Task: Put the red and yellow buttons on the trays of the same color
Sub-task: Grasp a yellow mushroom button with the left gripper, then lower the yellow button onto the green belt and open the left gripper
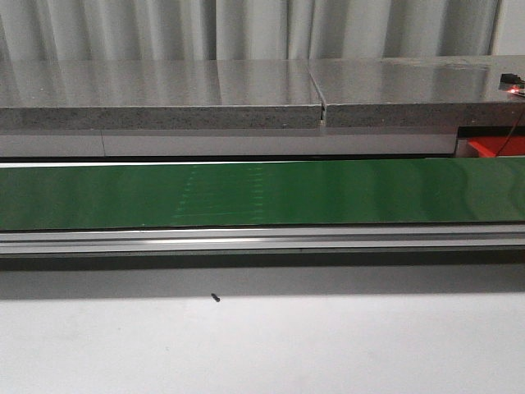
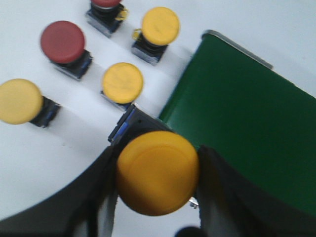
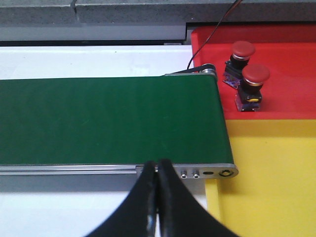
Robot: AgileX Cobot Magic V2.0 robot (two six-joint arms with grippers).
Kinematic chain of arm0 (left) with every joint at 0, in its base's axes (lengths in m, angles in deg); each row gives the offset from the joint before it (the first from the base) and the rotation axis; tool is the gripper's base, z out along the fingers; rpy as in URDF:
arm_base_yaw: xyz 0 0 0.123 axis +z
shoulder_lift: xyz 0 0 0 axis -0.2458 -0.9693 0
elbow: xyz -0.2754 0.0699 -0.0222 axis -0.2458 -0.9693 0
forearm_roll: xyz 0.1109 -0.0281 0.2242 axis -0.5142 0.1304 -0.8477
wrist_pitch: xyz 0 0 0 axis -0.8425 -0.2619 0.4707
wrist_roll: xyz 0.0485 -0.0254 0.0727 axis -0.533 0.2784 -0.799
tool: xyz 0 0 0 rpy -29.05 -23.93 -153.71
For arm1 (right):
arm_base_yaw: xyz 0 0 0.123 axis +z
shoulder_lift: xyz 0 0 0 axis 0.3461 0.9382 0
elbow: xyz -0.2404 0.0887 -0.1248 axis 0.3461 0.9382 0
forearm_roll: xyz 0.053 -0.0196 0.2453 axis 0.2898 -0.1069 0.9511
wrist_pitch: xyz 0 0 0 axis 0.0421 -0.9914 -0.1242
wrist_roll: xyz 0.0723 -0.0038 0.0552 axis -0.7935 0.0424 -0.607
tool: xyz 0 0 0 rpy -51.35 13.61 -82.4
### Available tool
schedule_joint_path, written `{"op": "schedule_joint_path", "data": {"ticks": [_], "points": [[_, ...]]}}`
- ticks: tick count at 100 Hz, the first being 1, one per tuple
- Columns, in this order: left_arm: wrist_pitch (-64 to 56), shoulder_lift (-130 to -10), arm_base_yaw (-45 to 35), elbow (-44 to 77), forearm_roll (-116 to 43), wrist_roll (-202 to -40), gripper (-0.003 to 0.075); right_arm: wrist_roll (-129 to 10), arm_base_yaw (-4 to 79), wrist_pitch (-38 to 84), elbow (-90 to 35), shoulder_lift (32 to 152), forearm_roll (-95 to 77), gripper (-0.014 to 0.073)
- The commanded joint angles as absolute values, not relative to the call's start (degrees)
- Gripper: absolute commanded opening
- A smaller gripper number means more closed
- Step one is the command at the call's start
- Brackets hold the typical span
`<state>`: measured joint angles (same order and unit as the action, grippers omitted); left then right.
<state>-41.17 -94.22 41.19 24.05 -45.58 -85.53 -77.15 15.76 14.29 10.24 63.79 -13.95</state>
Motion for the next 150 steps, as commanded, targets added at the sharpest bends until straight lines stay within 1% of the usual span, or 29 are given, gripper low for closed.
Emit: {"op": "schedule_joint_path", "data": {"ticks": [1,20,39,44,51,68,73,78,98,124,138,150], "points": [[-39.51,-93.00,38.34,25.18,-43.15,-85.58,0.0131,-76.88,15.77,18.39,8.82,63.75,-14.28,-0.0061],[-38.71,-95.55,33.48,25.18,-42.81,-85.58,0.0131,-76.88,15.77,18.39,8.82,63.75,-14.28,-0.0061],[-38.29,-98.26,32.19,25.18,-41.91,-85.58,0.0132,-76.88,15.77,18.39,8.82,63.75,-14.28,-0.0061],[-38.80,-98.80,32.19,25.18,-41.91,-85.85,0.0146,-76.88,15.77,18.39,8.82,63.75,-14.28,-0.0061],[-39.63,-99.50,32.19,25.18,-41.67,-86.41,0.0208,-76.88,15.77,18.39,8.82,63.75,-14.28,-0.0061],[-39.29,-99.93,32.19,25.18,-40.69,-86.75,0.0465,-76.88,15.77,18.39,8.82,63.75,-14.28,-0.0061],[-38.85,-99.93,32.19,25.18,-39.62,-87.11,0.0513,-76.88,15.77,18.39,8.82,63.75,-14.28,-0.0061],[-38.26,-99.62,32.19,25.18,-37.60,-88.88,0.0534,-76.88,15.77,18.39,8.82,63.75,-14.28,-0.0061],[-36.99,-97.30,32.19,25.18,-30.08,-92.93,0.0536,-76.88,15.77,18.39,8.82,63.75,-14.28,-0.0061],[-38.37,-94.93,33.15,25.18,-32.04,-92.93,0.0536,-76.88,15.77,18.39,8.82,63.75,-14.28,-0.0061],[-39.21,-93.38,36.03,25.18,-32.42,-92.93,0.0536,-76.88,15.77,18.39,8.82,63.75,-14.28,-0.0061],[-40.02,-92.82,40.50,25.18,-35.43,-92.58,0.0536,-76.88,15.77,18.39,8.82,63.75,-14.28,-0.0061]]}}
